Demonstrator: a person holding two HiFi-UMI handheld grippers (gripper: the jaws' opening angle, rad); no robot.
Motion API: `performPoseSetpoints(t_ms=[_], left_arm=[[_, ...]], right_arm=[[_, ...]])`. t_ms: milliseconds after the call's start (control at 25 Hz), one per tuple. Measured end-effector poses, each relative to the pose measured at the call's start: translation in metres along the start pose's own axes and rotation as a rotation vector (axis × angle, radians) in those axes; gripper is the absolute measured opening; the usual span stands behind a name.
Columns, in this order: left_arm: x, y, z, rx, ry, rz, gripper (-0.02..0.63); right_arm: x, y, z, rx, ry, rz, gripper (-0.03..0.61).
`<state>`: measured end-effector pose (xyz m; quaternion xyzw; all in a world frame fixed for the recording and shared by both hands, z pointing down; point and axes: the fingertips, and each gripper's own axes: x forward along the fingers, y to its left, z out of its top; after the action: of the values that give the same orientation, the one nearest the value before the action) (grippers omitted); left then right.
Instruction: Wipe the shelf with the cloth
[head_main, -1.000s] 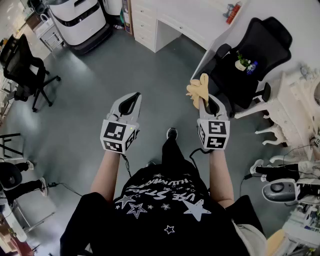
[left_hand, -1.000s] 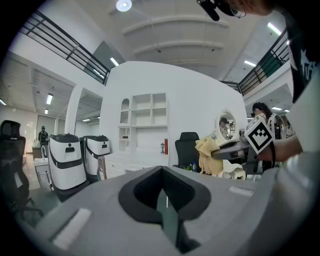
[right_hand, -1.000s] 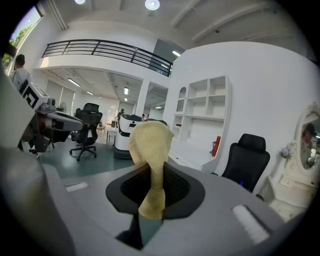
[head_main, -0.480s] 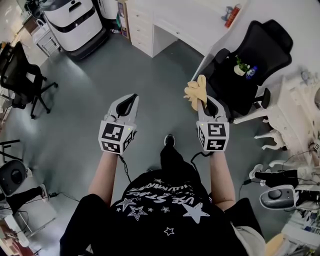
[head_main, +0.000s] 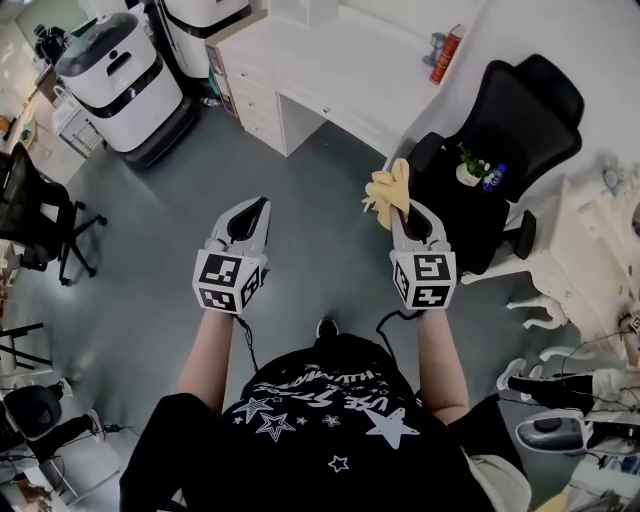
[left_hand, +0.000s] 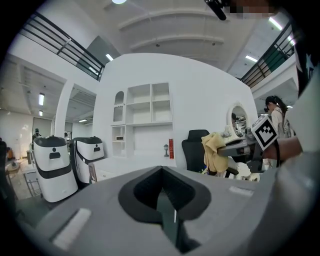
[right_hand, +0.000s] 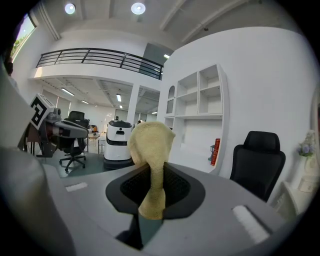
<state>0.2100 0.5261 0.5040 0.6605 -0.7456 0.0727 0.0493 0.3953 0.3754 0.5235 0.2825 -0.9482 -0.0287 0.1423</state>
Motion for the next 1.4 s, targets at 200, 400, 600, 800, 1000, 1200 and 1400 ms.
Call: performPoseSetpoints(t_ms=[200,400,600,800,1000,1200,1400], left_arm=[[0.08,0.007,0.026,0.006,-0.019,0.009,0.0],[0.141,0.014,0.038,0.031,-0.001,-0.018,0.0],[0.189,0.021,0.043,0.046,-0.004,-0.079,0.0],[0.275,0.037,0.053,0.051,-0.029,-0.176,0.0],[0.385,0.072,0.079,0.066,-0.052,-0.298,0.0],[0.495,0.11,0.115,0.092,-0.062,-0.424,0.0],[0.593,0.154,0.155,0.096,-0.1,-0.493,0.0]], right_arm=[[0.053,-0.062,0.012,-0.007,-0.012,0.006,0.081],[0.091,-0.101,0.007,0.065,-0.007,-0.026,0.081],[0.116,-0.118,-0.002,0.09,0.013,-0.052,0.081],[0.164,-0.158,-0.008,0.105,0.035,-0.142,0.081],[0.241,-0.202,0.02,0.126,0.036,-0.245,0.081],[0.327,-0.25,0.066,0.134,0.029,-0.334,0.081],[0.404,-0.295,0.113,0.128,0.008,-0.398,0.081]])
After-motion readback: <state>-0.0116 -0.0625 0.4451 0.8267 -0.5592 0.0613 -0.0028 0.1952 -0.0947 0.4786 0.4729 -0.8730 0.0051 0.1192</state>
